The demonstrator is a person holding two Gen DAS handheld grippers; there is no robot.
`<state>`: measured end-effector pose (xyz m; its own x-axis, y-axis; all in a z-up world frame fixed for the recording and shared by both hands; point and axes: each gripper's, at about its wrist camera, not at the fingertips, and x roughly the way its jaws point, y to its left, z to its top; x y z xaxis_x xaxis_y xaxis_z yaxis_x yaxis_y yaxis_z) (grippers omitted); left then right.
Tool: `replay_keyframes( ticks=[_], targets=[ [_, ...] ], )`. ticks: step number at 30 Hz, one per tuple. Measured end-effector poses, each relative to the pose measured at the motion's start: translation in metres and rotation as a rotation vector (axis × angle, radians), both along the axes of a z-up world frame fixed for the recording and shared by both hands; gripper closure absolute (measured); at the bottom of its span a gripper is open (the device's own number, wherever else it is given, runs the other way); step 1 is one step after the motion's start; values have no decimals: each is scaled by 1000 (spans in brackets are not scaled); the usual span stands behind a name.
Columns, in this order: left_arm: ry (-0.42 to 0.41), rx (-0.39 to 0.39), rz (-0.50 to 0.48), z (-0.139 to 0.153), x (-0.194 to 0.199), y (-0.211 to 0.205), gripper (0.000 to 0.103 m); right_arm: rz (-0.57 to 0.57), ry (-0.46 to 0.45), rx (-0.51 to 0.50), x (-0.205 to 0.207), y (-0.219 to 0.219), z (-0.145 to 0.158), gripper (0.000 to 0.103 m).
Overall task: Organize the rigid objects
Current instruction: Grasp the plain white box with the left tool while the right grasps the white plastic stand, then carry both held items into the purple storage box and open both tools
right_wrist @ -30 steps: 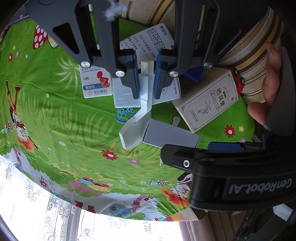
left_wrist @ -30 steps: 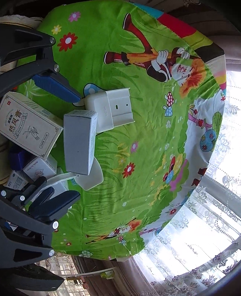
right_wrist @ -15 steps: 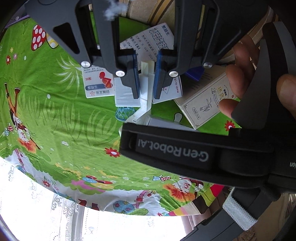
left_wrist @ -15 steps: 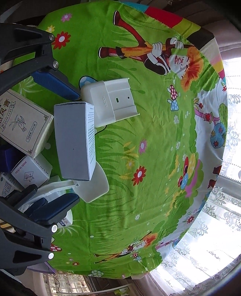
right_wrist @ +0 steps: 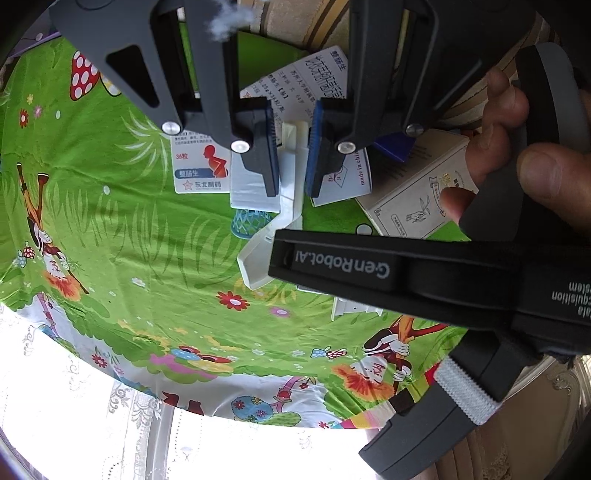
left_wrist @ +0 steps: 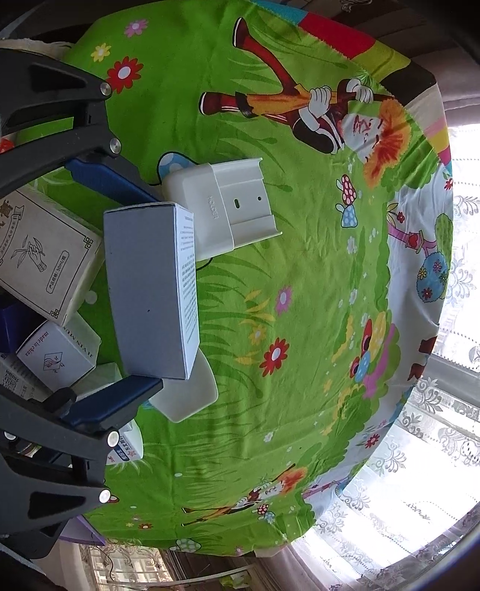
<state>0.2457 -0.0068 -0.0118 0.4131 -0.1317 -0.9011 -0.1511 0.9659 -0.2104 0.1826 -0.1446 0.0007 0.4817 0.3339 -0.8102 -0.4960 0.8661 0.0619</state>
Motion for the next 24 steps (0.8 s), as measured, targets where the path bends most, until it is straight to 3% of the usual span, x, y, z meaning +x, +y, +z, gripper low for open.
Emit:
replay_keyframes(
  ticks=[8, 20, 22, 24],
  targets=[
    [-87, -47, 42, 15, -22, 15, 14, -37, -27, 20, 3, -9, 3, 85],
    [-142, -66, 50, 23, -38, 17, 14, -128, -52, 71, 18, -40, 11, 86],
    [-151, -66, 46, 25, -39, 17, 14, -152, -62, 80, 20, -47, 14, 102],
    [-157, -64, 39, 26, -39, 15, 14, -171, -65, 87, 22, -54, 15, 102]
  ],
)
